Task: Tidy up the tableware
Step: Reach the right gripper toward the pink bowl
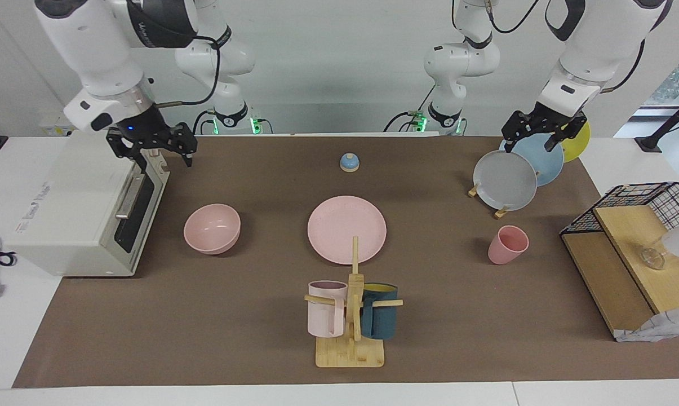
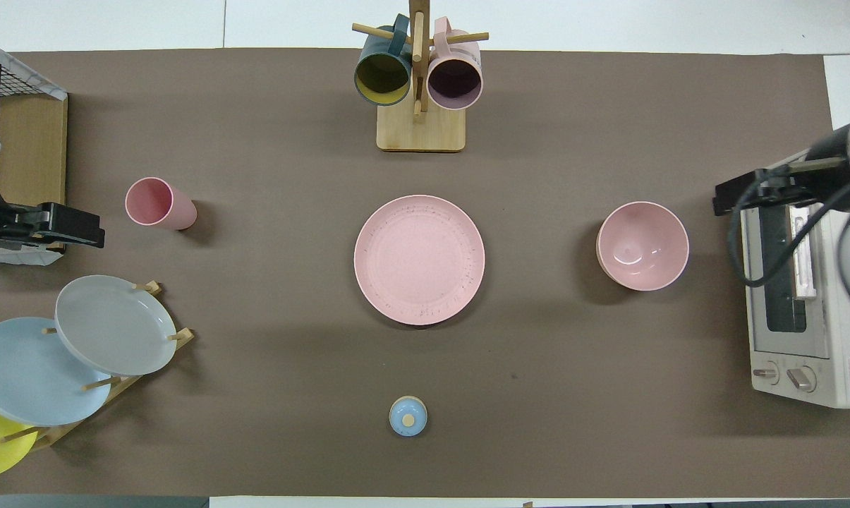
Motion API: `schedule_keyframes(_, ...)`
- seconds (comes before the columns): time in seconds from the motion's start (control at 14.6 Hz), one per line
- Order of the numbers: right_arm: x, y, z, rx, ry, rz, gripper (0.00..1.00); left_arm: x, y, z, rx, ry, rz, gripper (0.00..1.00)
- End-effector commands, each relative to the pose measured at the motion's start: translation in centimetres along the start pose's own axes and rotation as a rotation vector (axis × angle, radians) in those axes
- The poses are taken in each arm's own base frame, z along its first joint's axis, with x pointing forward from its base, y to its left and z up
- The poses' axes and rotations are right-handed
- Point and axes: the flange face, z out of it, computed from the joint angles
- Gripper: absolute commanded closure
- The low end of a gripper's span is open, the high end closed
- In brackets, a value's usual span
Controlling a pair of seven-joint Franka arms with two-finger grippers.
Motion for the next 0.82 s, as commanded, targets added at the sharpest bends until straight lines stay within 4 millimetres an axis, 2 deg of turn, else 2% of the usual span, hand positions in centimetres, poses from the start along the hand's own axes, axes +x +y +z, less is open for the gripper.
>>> schedule_keyframes(0.0, -0.2, -3.6, 9.8, 0.014, 0.043, -0.029, 0.0, -0.4, -0.2, -0.2, 0.018, -0.006, -0.009, 0.0)
schedule_keyframes(0.07, -0.6, -5.2, 12.5, 0.017, 0.067, -0.04, 0.0, -0.4, -0.2, -0.2, 0.018, -0.006, -0.009, 0.0)
schedule_keyframes(0.21, -1.1, -6.1, 18.1, 0.017, 0.065, -0.021, 0.0, -0.4, -0.2, -0.2, 0.018, -0.005, -0.009, 0.0)
schedule_keyframes(0.34, -1.9, -6.1, 20.8, 0.016, 0.074, -0.024, 0.0, -0.4, -0.2, -0.2, 0.018, -0.006, -0.009, 0.0)
schedule_keyframes(0.48, -2.2, -6.0, 22.7, 0.013, 0.049, -0.027, 0.0, -0.4, -0.2, -0.2, 0.019, -0.006, -0.011, 0.0)
schedule_keyframes(0.75, -3.0, -5.7, 25.0, 0.008, 0.007, -0.023, 0.36, -0.4, -0.2, -0.2, 0.018, -0.006, -0.009, 0.0)
